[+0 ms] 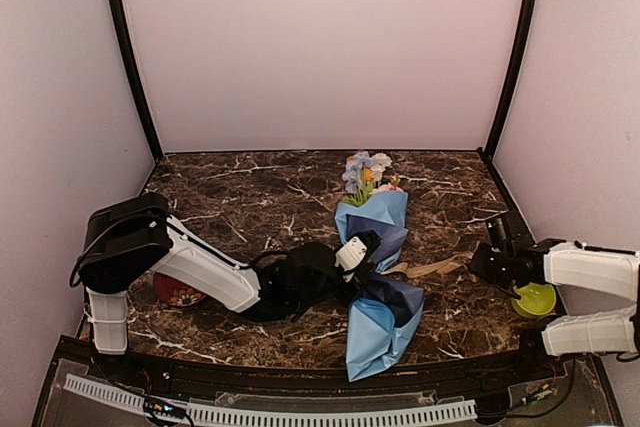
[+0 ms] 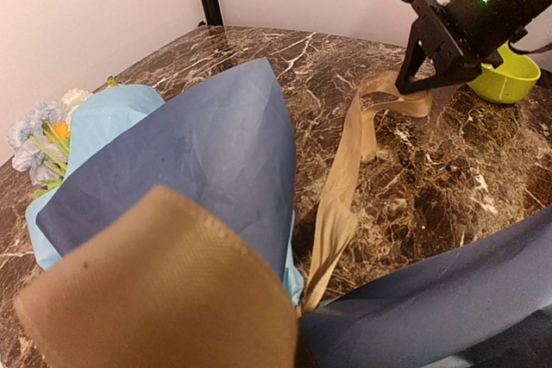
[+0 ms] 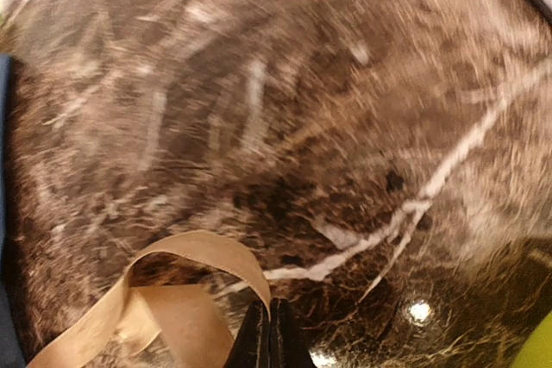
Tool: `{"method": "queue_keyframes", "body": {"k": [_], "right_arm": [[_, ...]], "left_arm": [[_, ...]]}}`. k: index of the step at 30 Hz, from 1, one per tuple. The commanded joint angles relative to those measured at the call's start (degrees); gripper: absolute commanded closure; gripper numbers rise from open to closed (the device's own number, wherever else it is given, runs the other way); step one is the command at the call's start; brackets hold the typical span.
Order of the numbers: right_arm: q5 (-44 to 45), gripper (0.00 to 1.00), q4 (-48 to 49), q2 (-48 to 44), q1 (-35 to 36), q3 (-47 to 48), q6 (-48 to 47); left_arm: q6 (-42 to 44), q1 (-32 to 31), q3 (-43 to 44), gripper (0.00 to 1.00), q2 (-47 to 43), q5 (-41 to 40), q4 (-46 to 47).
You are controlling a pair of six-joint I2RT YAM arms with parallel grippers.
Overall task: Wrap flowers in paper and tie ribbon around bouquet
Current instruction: Pick up the right side of the half-tied ribbon from the center of the board, then place the right side of the half-tied ribbon at the center of the board.
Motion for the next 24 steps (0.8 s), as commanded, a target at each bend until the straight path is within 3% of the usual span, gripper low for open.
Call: {"method": "queue_keyframes", "body": {"k": [1, 6, 9, 11, 15, 20, 24], "right_arm": [[0.21, 1.0, -1.74, -7.09, -0.11, 5.59, -10.61], [-15.62, 1.0, -0.42, -15.82, 1.08, 11.33, -21.37], [-29.03, 1.0, 2.77, -19.88, 3.48, 14.55, -23.41], [-32.71, 1.0, 6.68, -21.5, 7.6, 16.1, -22.59], [-29.08, 1.0, 13.46, -15.9, 18.3, 20.97, -20.52], [-25.18, 1.0, 17.86, -0.08, 29.35, 32.82, -23.05], [-19.8, 1.0, 18.6, 11.86, 34.3, 42.73, -26.6]], "left_arm": [[1.05, 0.22, -1.19, 1.0, -2.63, 1.23, 1.87], [1.34, 0.17, -1.1, 1.0, -2.28, 2.29, 2.38], [1.34, 0.19, -0.92, 1.0, -2.13, 2.76, 2.19], [1.34, 0.17, -0.88, 1.0, -2.09, 2.96, 2.08], [1.43, 0.2, -0.74, 1.0, -1.92, 3.17, 2.26], [1.34, 0.09, -1.44, 1.0, -2.29, 3.45, 3.28], [1.64, 0.09, -2.3, 1.0, -2.69, 3.05, 4.34]]}}
